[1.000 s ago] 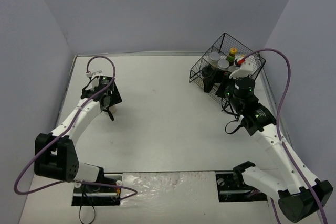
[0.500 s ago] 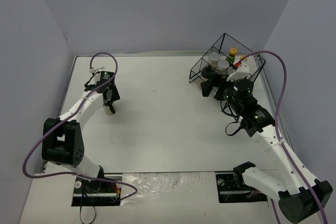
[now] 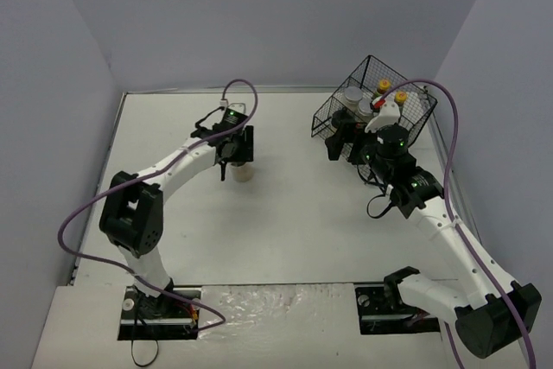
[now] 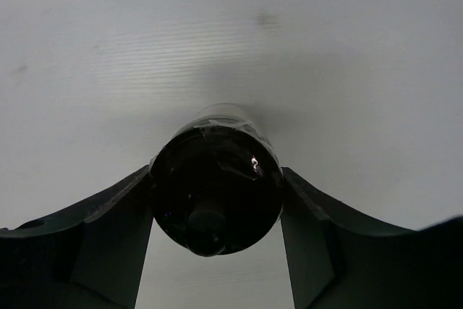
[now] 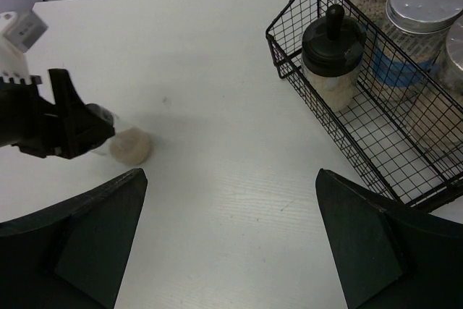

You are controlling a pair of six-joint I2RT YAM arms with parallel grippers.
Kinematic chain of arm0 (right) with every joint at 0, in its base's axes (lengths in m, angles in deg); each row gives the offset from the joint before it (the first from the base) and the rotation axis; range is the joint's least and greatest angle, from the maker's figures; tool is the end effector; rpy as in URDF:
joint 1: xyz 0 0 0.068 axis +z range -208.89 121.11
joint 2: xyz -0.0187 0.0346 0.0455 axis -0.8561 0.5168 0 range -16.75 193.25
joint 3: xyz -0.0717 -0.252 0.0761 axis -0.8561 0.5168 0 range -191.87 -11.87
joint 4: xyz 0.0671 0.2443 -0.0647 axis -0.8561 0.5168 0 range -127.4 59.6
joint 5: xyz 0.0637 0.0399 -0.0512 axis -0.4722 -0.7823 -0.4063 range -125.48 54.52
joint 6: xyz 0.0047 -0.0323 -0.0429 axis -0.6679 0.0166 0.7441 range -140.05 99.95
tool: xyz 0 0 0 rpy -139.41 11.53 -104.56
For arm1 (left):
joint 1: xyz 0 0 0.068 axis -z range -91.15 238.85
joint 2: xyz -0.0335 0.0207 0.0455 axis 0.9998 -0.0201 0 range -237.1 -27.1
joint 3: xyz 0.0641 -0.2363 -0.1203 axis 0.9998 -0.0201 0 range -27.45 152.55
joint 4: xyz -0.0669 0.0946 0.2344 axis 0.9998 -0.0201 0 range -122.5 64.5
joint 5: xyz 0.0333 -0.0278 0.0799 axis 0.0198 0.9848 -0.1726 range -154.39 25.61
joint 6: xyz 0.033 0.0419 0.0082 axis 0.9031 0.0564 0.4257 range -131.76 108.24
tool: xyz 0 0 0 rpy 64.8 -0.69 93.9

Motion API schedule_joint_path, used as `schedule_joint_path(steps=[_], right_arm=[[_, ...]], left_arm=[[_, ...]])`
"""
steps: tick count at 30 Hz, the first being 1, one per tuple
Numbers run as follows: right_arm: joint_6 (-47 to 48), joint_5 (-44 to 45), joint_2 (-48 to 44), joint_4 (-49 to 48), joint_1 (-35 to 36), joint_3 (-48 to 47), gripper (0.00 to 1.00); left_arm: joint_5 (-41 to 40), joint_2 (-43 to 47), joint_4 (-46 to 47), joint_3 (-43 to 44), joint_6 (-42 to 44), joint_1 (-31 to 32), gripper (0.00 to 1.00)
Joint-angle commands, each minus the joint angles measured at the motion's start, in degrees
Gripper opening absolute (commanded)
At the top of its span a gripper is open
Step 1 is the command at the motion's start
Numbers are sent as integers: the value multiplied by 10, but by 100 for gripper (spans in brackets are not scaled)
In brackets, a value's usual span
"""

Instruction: Organize the condiment bottles

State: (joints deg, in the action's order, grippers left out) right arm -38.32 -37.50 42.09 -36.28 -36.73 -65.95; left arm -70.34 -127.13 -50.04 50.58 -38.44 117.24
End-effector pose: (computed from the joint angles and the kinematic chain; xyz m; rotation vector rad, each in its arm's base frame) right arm 0.2233 0.0921 0.3676 -0.0849 1.7023 0.5594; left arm 0.3457 -0.1826 0.2578 -0.0139 2.4031 -0.3322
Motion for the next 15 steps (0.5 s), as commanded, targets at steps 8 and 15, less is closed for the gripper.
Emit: schedule_joint_path(steps=[8, 15], right_arm=[[33, 1, -19, -33, -2, -14, 100], [41, 12, -29, -33, -3, -3, 100]], left_arm=[[44, -92, 2, 155, 35, 172, 2], [35, -101, -13, 159, 35, 201, 53]])
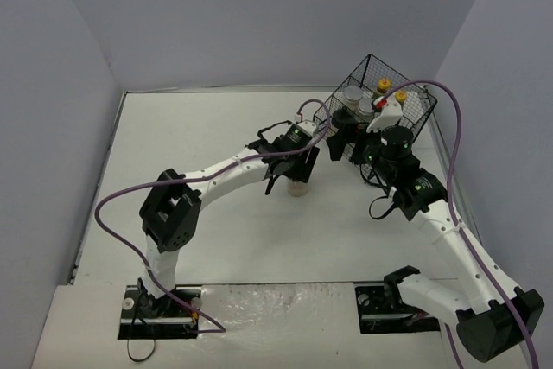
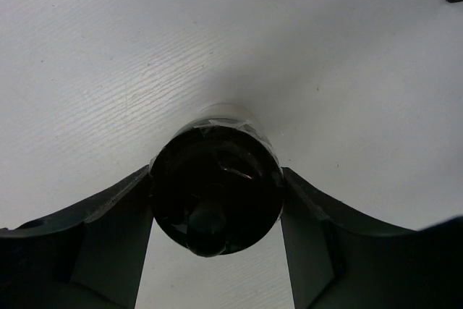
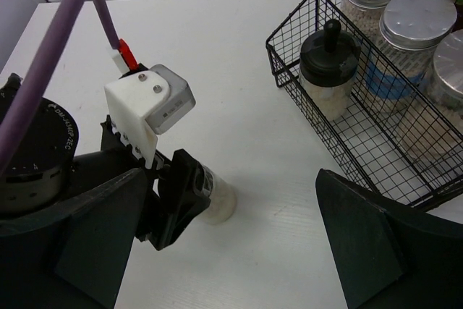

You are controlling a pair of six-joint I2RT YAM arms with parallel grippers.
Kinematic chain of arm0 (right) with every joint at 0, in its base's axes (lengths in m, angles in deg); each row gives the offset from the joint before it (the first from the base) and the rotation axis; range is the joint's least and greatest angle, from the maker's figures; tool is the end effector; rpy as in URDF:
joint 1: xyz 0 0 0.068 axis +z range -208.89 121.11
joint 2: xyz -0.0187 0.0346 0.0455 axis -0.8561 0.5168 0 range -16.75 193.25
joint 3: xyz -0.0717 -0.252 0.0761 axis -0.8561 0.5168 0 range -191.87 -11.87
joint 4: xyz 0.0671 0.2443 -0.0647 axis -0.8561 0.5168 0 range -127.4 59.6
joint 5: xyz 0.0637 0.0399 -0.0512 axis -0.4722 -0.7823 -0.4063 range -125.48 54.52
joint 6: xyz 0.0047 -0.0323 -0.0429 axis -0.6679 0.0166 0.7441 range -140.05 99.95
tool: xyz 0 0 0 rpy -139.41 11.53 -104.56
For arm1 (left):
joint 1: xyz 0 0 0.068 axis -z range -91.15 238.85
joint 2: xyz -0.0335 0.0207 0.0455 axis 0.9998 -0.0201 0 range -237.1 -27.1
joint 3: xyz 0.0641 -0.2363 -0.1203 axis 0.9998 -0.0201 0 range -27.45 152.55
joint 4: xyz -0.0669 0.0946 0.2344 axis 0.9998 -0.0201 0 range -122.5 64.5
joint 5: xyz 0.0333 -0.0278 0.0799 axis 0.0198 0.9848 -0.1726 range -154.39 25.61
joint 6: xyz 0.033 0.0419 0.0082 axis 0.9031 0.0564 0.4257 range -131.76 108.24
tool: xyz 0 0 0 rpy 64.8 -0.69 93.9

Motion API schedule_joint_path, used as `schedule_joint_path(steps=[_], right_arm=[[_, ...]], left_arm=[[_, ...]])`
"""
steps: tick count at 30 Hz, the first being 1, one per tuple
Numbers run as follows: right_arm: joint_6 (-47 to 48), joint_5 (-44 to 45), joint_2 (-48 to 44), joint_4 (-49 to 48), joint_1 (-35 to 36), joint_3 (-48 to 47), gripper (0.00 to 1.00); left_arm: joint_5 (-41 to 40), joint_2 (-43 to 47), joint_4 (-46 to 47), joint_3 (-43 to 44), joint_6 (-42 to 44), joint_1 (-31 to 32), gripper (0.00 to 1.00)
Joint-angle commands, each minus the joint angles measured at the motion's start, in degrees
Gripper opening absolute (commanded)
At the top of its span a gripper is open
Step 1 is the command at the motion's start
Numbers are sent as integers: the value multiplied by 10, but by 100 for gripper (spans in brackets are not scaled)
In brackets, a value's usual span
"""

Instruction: Organize the condiment bottles

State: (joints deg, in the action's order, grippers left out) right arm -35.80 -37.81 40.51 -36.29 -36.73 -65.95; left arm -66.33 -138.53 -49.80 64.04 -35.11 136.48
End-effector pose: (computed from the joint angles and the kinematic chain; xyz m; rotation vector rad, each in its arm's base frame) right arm 0.2167 0.0896 0.3737 -0.1250 1.6686 0.5362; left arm 0.3013 -0.3285 0.2556 0.4909 2.3640 -0.5585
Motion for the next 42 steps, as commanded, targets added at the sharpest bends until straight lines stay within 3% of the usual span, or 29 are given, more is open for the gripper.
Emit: schedule_joint_path(steps=[1, 4, 7, 13, 20, 27, 33, 38, 42], right_arm=[[16, 15, -14, -34, -3, -3, 100], [19, 16, -15, -33, -3, -10, 100], [22, 17, -20, -33, -3, -18, 100], [52, 17, -49, -33, -3, -41, 100], [79, -16, -33, -22, -3, -63, 100], [104, -71, 63, -25, 23, -52, 100], [141, -32, 159, -55, 104, -46, 100], [116, -21, 226, -107, 118, -24, 100], [107, -13, 254, -145, 122, -7, 100]], left_arm=[[-6, 15, -17, 23, 1, 9, 61], [-6, 30, -20, 21, -1, 11, 83], [-4, 51, -22, 17, -9, 13, 97], [1, 116, -23, 1, -29, 17, 97], [-47, 274, -39, -72, -38, 0, 97], [-68, 427, -78, -195, -56, -99, 97], [-88, 533, -124, -275, -49, -193, 97], [-117, 635, -170, -341, -31, -265, 97], [-142, 700, -195, -373, -16, -288, 97]])
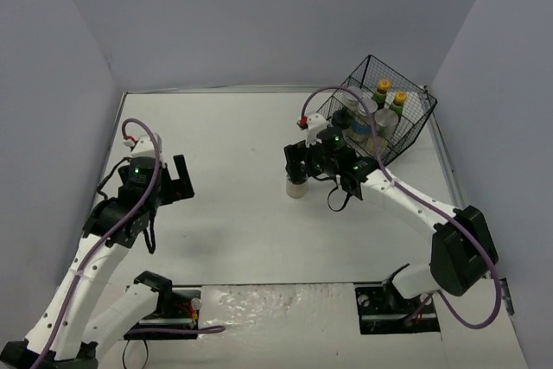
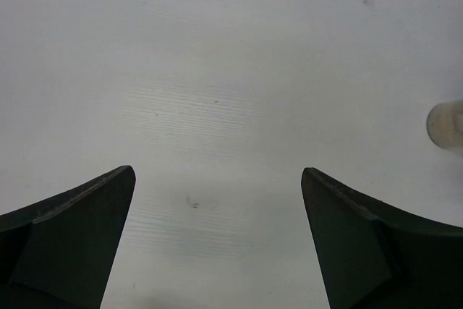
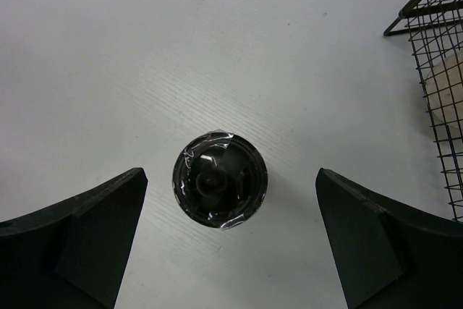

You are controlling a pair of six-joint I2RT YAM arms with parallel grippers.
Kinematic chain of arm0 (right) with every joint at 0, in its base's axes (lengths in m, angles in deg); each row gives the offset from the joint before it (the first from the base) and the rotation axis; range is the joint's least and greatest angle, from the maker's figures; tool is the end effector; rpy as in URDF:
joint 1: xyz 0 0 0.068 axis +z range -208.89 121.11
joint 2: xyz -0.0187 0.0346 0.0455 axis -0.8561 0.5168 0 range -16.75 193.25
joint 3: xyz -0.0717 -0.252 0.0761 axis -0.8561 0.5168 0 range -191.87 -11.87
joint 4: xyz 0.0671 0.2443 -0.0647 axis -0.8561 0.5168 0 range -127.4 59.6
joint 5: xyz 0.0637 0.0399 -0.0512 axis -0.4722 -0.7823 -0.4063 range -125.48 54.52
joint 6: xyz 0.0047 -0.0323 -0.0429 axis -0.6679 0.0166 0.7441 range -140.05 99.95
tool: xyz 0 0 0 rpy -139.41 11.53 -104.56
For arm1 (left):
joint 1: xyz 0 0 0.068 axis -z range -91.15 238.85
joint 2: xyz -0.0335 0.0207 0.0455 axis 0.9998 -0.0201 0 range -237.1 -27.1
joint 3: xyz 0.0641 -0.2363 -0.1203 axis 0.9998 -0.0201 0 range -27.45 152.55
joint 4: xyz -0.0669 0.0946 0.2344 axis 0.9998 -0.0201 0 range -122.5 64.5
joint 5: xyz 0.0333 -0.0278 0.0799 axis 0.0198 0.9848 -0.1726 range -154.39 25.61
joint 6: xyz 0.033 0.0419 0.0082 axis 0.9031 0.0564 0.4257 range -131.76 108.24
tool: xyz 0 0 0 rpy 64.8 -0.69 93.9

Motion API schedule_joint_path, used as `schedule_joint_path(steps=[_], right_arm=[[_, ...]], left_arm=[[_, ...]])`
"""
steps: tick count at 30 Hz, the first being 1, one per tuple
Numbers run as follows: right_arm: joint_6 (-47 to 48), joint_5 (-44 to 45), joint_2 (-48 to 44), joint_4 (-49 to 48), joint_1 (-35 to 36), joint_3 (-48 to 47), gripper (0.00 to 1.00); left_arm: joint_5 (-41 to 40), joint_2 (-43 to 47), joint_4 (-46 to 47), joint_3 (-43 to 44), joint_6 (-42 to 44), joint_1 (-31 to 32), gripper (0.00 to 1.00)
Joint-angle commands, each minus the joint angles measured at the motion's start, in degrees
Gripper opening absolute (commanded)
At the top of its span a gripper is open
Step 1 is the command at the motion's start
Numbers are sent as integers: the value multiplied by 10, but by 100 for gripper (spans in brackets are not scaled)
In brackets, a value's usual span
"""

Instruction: Organize the condiment bottles

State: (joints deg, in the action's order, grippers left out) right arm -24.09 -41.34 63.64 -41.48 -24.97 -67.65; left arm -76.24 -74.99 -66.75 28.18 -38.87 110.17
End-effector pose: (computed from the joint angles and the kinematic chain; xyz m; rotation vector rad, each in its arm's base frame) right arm 0.2687 0.1849 0.2879 -0.5736 1.8797 0.5378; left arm 0.1596 -0.0544 0.3416 -0.2283 2.1415 -0.2705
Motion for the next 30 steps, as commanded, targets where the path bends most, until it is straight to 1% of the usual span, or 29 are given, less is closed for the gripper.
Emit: schedule_joint_path(steps=[1, 6, 12, 14, 20, 24, 27, 30], right_arm=[[-11, 20, 30, -96, 6, 9, 100], [-19, 24, 71, -109, 14, 6, 100], [-28, 37, 100, -113, 32, 8, 100], [-33, 48, 102, -113, 32, 14, 98], [-38, 83, 91, -112, 32, 30, 90], [-41, 106, 79, -114, 32, 44, 77], [-42, 113, 69, -118, 32, 48, 53], [-42, 121, 51, -124, 33, 49, 38]], left_arm=[[-53, 78, -30, -22, 24, -27, 97], [-84, 139, -29, -48, 30, -29, 97], [-87, 148, -21, -54, 32, -29, 97], [-87, 146, -20, -54, 32, -29, 97], [-84, 142, -19, -56, 32, -29, 97], [-81, 138, -17, -56, 33, -29, 97], [-79, 138, -16, -58, 34, -29, 97], [-78, 135, -15, -58, 35, -30, 97]])
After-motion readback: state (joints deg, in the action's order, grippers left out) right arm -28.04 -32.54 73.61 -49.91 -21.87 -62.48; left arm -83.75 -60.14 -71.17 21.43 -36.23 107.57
